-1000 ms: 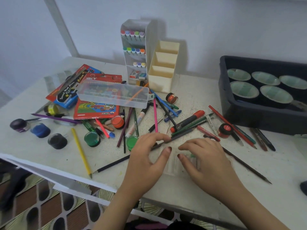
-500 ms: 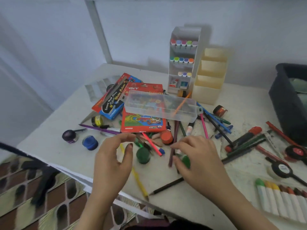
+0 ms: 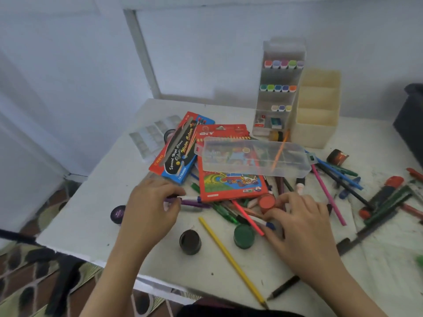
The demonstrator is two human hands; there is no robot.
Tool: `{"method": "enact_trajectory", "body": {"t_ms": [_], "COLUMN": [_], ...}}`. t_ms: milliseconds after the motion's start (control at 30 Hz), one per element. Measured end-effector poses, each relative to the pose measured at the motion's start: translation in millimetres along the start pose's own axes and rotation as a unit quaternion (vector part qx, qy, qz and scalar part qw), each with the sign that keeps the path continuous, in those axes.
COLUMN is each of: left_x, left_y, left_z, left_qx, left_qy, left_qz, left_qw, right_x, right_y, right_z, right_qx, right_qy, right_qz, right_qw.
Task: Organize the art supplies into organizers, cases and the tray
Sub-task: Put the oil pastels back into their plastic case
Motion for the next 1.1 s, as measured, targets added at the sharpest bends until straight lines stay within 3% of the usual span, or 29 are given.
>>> {"method": "enact_trajectory", "body": {"t_ms": [200, 367, 700, 1100], "left_x": [7, 0, 11, 27], "left_y": [30, 42, 39, -19], "left_z": [13, 21, 25, 22], "left_qx": [-0.064, -0.131, -0.141, -0.097], "left_qy": [0.063, 0.025, 0.039, -0.051], "left_qz": [0.061, 0.09, 0.017, 0.04], "left_qw": [0.994, 0.987, 0.989, 0.993], "right_x": [11, 18, 34, 92], "right_y": [-5, -16, -30, -73], "right_z": [-6, -10, -21, -39], "right_qx": [0.017, 0.004, 0.037, 0.117], "right_qy": [0.038, 0.077, 0.121, 0.184], "right_qz": [0.072, 0.122, 0.193, 0.305], "right_qw": [0.997, 0.99, 0.973, 0.927]}}
Point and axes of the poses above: each hand's wrist, its own z-axis towards the middle knuckle, its own y-axis out of the palm, x = y × z, the point moved 9 cm from there along z, towards the middle knuckle, and after that the axes turned 5 degrees about z, right-handed, at the moved point
